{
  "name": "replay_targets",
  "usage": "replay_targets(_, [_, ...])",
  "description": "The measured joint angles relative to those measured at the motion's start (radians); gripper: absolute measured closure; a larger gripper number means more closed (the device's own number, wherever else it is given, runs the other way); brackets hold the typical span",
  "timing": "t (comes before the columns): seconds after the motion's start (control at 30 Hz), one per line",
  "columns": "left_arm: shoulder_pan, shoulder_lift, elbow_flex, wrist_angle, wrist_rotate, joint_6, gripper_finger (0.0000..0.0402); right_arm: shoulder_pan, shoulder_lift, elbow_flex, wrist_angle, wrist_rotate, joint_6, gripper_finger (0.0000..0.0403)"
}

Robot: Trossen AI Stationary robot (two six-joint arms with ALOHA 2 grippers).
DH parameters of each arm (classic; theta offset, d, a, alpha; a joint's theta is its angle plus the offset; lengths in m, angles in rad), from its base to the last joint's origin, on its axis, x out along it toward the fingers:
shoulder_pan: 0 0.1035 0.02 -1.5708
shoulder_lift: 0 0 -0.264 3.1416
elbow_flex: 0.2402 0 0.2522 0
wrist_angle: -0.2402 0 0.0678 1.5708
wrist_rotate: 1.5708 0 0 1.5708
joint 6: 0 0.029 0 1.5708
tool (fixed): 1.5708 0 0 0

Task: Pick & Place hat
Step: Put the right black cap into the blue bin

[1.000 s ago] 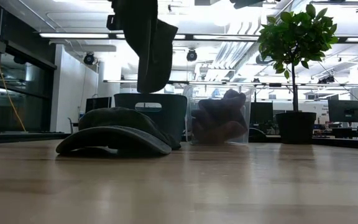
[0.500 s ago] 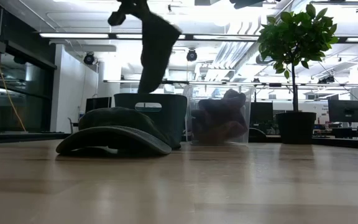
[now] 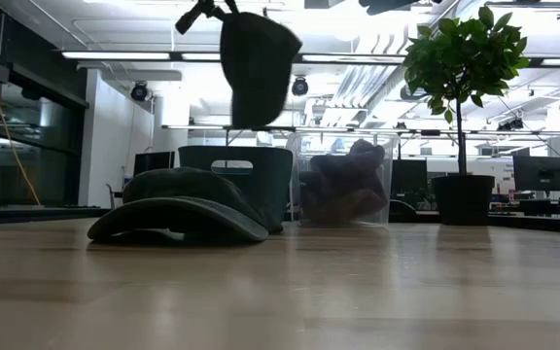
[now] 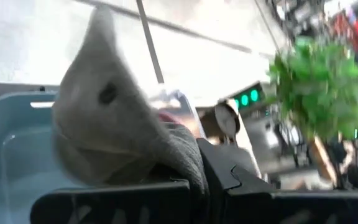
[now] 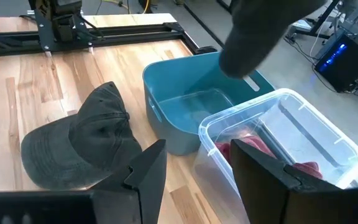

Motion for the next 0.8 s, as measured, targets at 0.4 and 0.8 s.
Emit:
replay_targets(0.4, [-0.034,0.008,-0.046,0.073,-0.286,-0.215,0.0401,0.0,0.0,0.0,0.0,0.0,0.028,0.0231])
replay_targets(0.8, [-0.032,0.009,-0.226,0.179,-0.41,-0.424,0.0401,0.0,0.0,0.0,-0.009,-0.005,0.025,0.0231])
